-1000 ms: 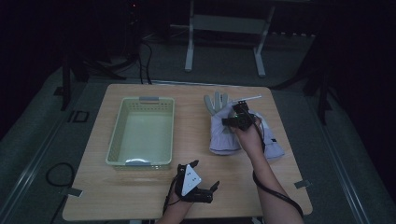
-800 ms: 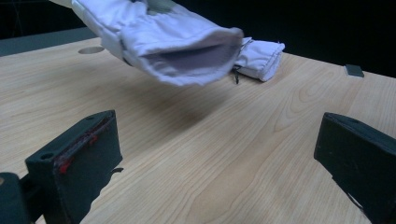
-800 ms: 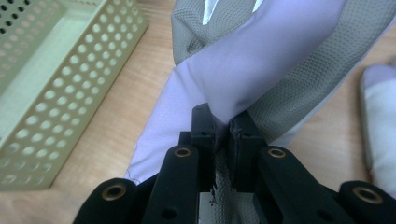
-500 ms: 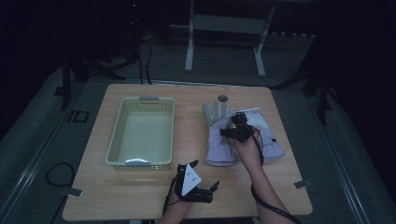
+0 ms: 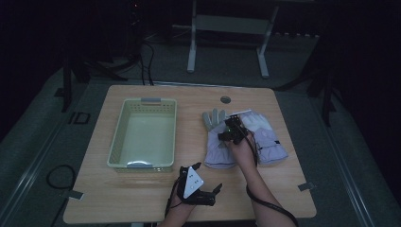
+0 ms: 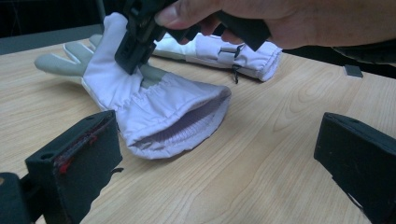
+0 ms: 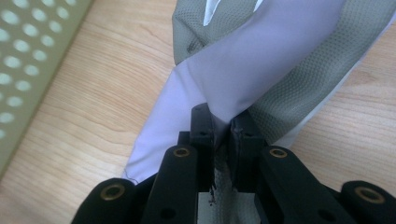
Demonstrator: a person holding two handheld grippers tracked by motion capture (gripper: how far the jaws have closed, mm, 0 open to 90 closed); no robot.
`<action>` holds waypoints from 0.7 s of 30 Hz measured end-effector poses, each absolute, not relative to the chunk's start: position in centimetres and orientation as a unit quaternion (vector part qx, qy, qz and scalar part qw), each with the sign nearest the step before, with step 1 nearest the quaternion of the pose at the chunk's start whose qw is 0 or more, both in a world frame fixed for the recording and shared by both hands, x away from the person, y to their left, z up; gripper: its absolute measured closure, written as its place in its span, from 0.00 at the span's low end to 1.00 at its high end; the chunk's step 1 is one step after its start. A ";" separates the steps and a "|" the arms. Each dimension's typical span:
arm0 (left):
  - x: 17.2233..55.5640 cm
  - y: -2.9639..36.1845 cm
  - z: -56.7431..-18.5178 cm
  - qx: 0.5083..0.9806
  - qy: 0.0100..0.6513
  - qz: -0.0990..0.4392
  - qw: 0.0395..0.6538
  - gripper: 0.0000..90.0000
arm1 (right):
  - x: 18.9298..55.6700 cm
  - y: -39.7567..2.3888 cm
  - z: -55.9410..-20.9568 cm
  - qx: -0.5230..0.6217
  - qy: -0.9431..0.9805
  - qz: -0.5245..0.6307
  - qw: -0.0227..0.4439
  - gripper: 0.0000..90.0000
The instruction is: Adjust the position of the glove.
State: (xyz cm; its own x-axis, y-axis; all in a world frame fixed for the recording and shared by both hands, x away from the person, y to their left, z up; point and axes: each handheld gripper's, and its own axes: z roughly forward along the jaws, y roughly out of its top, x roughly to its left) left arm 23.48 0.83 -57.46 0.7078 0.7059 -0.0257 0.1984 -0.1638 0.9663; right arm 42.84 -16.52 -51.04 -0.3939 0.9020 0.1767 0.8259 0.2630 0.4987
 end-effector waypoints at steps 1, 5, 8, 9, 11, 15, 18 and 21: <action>23.5 0.8 -57.5 0.729 0.310 0.224 0.567 0.01 | 43.0 -16.5 -51.2 0.546 0.793 0.261 0.073 0.90; 23.5 0.8 -57.5 0.729 0.310 0.223 0.568 0.01 | 43.3 -16.6 -51.6 0.545 0.796 0.251 0.078 0.89; 23.5 0.8 -57.5 0.730 0.309 0.223 0.568 0.01 | 43.3 -16.7 -52.2 0.547 0.795 0.252 0.075 0.88; 23.5 0.8 -57.5 0.730 0.309 0.223 0.568 0.01 | 43.3 -16.7 -52.3 0.546 0.795 0.254 0.075 0.87; 23.5 0.8 -57.5 0.730 0.309 0.223 0.568 0.01 | 43.2 -16.8 -52.3 0.547 0.792 0.259 0.074 0.85; 23.5 0.8 -57.5 0.730 0.310 0.223 0.568 0.01 | 43.2 -17.0 -51.9 0.546 0.792 0.263 0.072 0.77; 23.5 0.8 -57.5 0.729 0.310 0.222 0.568 0.01 | 43.0 -17.3 -51.1 0.536 0.797 0.269 0.075 0.70; 23.5 0.9 -57.5 0.729 0.310 0.221 0.569 0.01 | 42.8 -18.3 -49.7 0.521 0.801 0.279 0.095 0.66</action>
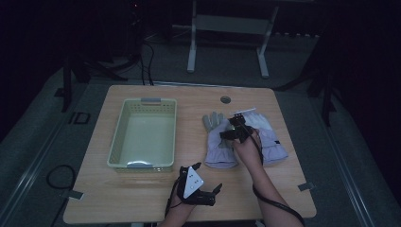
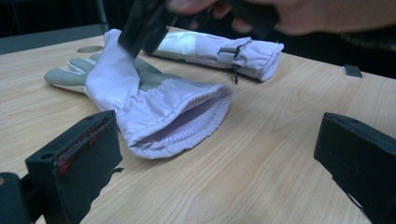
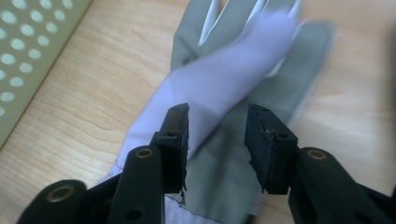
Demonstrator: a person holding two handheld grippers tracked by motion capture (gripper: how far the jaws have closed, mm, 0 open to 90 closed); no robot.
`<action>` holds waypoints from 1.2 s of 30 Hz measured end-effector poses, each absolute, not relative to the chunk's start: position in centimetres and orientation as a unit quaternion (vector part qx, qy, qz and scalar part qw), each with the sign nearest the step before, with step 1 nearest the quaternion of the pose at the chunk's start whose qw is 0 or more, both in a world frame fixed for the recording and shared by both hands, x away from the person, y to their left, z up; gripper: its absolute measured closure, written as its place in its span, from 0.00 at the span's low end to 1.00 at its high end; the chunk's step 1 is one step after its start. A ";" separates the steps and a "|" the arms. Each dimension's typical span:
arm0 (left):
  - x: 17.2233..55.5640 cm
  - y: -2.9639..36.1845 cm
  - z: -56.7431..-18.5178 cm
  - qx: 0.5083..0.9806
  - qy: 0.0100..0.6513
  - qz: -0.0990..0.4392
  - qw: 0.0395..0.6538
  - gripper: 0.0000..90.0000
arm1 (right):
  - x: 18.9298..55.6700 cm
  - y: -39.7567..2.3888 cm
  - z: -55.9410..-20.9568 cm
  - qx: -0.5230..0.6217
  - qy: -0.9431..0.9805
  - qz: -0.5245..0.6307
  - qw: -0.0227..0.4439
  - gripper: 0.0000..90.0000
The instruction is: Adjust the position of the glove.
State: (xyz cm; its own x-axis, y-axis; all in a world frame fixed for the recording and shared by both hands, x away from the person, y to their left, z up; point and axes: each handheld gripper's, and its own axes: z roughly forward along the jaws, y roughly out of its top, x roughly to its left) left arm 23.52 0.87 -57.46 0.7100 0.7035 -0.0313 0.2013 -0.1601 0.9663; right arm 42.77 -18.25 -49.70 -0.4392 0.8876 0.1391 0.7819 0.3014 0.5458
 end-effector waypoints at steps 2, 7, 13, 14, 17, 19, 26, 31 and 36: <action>23.6 0.9 -57.5 0.728 0.312 0.219 0.570 0.01 | 42.7 -19.3 -48.7 0.503 0.808 0.285 0.114 0.65; 23.5 0.9 -57.5 0.729 0.311 0.221 0.568 0.01 | 43.0 -21.6 -47.0 0.474 0.820 0.291 0.134 0.63; 23.6 0.9 -57.4 0.730 0.312 0.219 0.567 0.01 | 43.4 -25.4 -45.8 0.436 0.832 0.312 0.142 0.60; 23.6 0.9 -57.5 0.729 0.313 0.219 0.568 0.01 | 43.4 -25.9 -45.7 0.429 0.835 0.314 0.143 0.60; 23.6 0.9 -57.5 0.729 0.312 0.220 0.568 0.01 | 43.4 -27.7 -45.7 0.416 0.842 0.309 0.148 0.59; 23.6 0.9 -57.5 0.729 0.313 0.220 0.567 0.01 | 43.4 -29.0 -45.7 0.413 0.843 0.309 0.154 0.57; 23.6 0.9 -57.5 0.730 0.313 0.221 0.566 0.01 | 44.1 -33.3 -46.2 0.421 0.832 0.323 0.163 0.54; 23.6 0.9 -57.5 0.730 0.313 0.221 0.566 0.01 | 44.8 -34.5 -47.0 0.436 0.826 0.322 0.157 0.54; 23.6 0.9 -57.5 0.730 0.313 0.220 0.566 0.01 | 45.6 -34.6 -49.2 0.448 0.828 0.312 0.127 0.54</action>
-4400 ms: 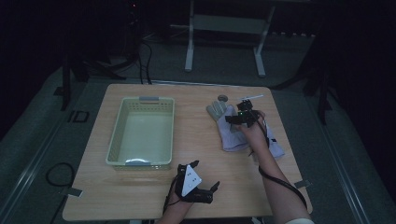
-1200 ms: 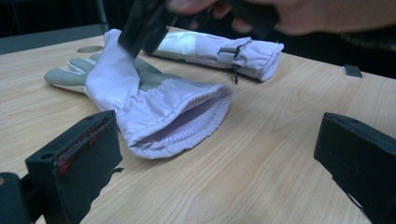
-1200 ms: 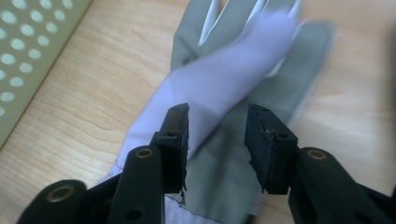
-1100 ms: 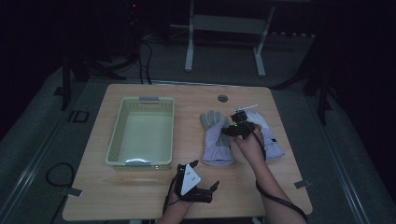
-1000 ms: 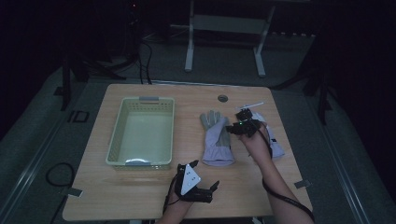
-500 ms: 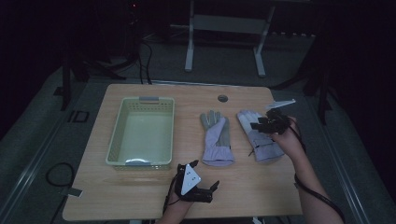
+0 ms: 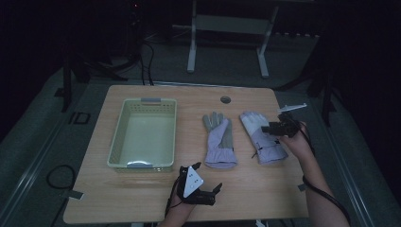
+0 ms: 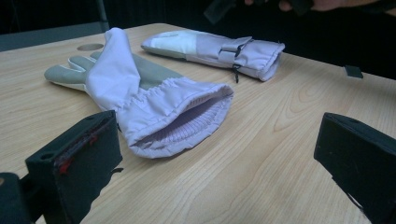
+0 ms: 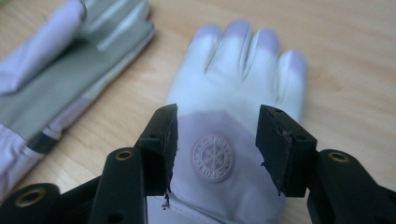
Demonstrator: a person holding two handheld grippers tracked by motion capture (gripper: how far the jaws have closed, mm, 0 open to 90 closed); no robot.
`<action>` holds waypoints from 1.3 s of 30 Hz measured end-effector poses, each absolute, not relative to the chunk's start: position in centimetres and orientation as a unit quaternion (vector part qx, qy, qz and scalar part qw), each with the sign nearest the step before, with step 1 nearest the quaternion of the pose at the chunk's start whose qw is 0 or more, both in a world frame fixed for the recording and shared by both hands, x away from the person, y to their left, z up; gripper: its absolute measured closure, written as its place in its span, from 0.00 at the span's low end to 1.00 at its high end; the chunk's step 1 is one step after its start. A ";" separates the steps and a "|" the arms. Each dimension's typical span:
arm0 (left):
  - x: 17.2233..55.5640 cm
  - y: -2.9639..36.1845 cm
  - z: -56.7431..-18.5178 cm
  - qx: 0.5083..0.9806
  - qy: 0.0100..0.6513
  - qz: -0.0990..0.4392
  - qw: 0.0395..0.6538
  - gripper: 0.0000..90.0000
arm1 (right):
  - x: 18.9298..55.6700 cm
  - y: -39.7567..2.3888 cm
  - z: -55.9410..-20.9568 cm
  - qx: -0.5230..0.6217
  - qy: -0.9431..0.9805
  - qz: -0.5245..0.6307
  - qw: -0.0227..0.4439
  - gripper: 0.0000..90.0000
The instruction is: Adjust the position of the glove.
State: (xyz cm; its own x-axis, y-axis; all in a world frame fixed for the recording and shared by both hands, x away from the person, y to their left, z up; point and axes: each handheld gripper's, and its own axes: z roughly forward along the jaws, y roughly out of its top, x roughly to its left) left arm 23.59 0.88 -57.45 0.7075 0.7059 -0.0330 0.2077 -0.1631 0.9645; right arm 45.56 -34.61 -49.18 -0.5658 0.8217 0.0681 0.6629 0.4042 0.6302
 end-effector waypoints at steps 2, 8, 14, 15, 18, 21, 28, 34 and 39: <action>23.6 0.9 -57.5 0.730 0.312 0.220 0.566 0.01 | 45.6 -34.6 -50.0 0.450 0.831 0.306 0.115 0.54; 23.6 0.9 -57.5 0.730 0.312 0.221 0.566 0.01 | 46.0 -35.1 -51.9 0.459 0.836 0.283 0.104 0.59; 23.6 0.8 -57.5 0.731 0.312 0.222 0.566 0.01 | 46.3 -35.1 -52.8 0.464 0.838 0.274 0.081 0.71; 23.6 0.8 -57.5 0.731 0.312 0.222 0.566 0.01 | 46.2 -35.0 -52.7 0.466 0.838 0.271 0.083 0.74; 23.6 0.8 -57.5 0.730 0.313 0.222 0.566 0.01 | 45.8 -34.3 -52.4 0.472 0.837 0.261 0.094 0.83; 23.6 0.8 -57.5 0.730 0.313 0.222 0.565 0.01 | 45.4 -34.2 -51.8 0.485 0.829 0.261 0.096 0.87; 23.6 0.8 -57.5 0.730 0.313 0.222 0.565 0.01 | 43.7 -34.6 -48.9 0.509 0.806 0.285 0.101 0.88; 23.5 0.8 -57.5 0.730 0.314 0.223 0.565 0.01 | 41.9 -34.9 -44.9 0.514 0.791 0.310 0.121 0.88; 23.5 0.8 -57.4 0.730 0.313 0.224 0.565 0.01 | 40.1 -35.1 -41.9 0.519 0.777 0.323 0.148 0.88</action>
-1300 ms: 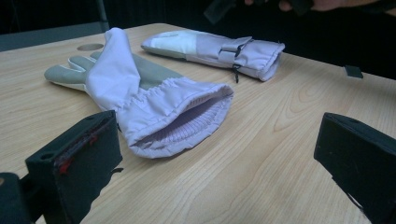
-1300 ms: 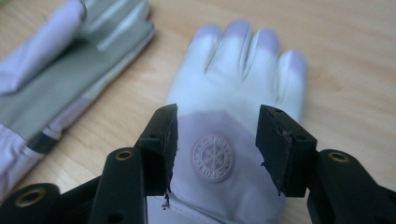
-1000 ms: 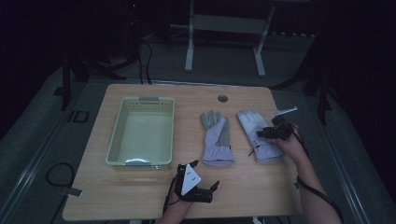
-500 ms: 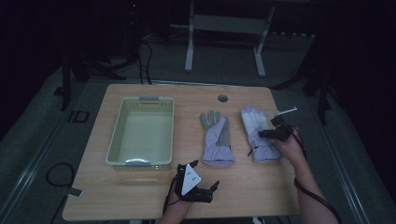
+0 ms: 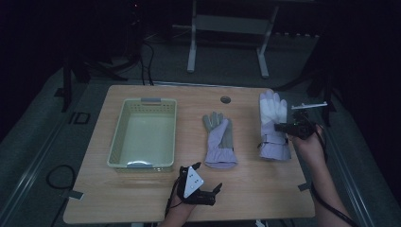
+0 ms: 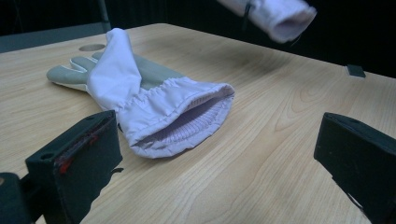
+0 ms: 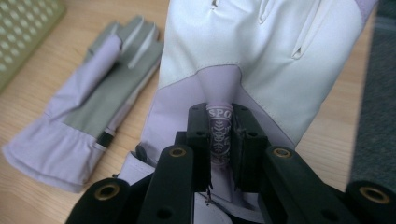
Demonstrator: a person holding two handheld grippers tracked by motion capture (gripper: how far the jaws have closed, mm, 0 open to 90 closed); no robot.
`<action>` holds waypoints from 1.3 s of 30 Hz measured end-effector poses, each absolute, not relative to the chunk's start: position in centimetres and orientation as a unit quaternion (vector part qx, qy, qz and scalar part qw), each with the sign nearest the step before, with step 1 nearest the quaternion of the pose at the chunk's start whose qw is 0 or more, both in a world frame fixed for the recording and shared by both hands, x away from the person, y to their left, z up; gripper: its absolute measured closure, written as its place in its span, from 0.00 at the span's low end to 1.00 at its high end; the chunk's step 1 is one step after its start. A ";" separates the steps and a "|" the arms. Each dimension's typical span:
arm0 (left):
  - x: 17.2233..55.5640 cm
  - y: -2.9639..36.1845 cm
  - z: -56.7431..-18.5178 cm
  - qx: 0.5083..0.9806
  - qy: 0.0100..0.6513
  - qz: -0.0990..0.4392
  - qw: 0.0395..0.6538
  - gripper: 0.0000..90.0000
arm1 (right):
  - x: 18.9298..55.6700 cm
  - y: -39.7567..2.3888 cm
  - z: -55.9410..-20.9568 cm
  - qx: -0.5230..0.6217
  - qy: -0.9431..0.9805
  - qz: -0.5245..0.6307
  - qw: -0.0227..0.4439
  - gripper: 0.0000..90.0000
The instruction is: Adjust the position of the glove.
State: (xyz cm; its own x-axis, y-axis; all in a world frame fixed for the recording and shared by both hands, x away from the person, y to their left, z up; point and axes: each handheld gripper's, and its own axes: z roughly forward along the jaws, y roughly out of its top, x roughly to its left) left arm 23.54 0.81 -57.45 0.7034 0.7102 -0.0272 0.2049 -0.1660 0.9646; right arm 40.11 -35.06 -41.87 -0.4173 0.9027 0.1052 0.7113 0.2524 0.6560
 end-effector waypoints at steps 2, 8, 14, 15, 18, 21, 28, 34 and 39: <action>23.5 0.8 -57.4 0.730 0.313 0.224 0.565 0.01 | 39.3 -35.1 -41.2 0.514 0.772 0.334 0.165 0.88; 23.5 0.8 -57.4 0.730 0.313 0.225 0.564 0.01 | 37.8 -35.3 -41.0 0.517 0.768 0.335 0.173 0.88; 23.5 0.8 -57.4 0.730 0.313 0.225 0.565 0.01 | 37.5 -36.0 -43.2 0.537 0.761 0.321 0.172 0.87; 23.5 0.8 -57.4 0.730 0.313 0.225 0.565 0.01 | 37.6 -36.1 -43.7 0.540 0.761 0.316 0.169 0.87; 23.5 0.8 -57.5 0.730 0.312 0.225 0.565 0.01 | 38.2 -36.3 -45.6 0.547 0.763 0.301 0.169 0.87; 23.5 0.8 -57.5 0.730 0.313 0.225 0.565 0.01 | 39.0 -36.4 -47.3 0.553 0.766 0.286 0.158 0.87; 23.5 0.8 -57.5 0.730 0.313 0.225 0.564 0.01 | 40.9 -36.2 -49.8 0.560 0.774 0.260 0.139 0.86; 23.5 0.8 -57.4 0.730 0.313 0.224 0.565 0.01 | 41.9 -35.6 -51.5 0.556 0.782 0.242 0.142 0.84; 23.5 0.8 -57.4 0.730 0.313 0.224 0.565 0.01 | 42.2 -35.8 -51.8 0.553 0.784 0.245 0.138 0.76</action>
State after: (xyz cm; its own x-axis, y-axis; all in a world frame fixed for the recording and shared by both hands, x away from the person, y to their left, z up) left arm 23.53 0.79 -57.45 0.7041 0.7097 -0.0254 0.2034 -0.1673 0.9647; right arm 42.23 -35.77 -51.80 -0.3499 0.9352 0.0549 0.8006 0.2681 0.5358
